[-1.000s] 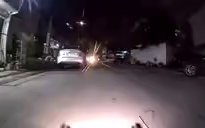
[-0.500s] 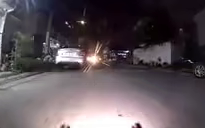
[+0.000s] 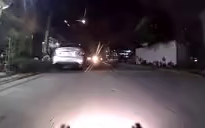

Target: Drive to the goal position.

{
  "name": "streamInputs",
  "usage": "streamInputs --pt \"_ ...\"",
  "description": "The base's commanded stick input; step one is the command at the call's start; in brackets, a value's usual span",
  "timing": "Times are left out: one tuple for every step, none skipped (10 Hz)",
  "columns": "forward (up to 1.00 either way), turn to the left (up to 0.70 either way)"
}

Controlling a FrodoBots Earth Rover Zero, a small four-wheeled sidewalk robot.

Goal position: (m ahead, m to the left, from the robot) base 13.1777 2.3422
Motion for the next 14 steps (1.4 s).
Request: streamInputs --pt "0.85 -0.27" --pt "0.85 -0.08" --pt "0.85 0.0" --pt "0.85 0.0" --pt "0.85 0.0" --pt "0.85 0.0" --pt "0.85 -0.02" --pt "0.85 -0.28" --pt "0.85 -0.1" --pt "0.85 0.0" --pt "0.85 0.0" --pt "0.85 0.0" --pt "0.85 0.0" --pt "0.85 0.0"
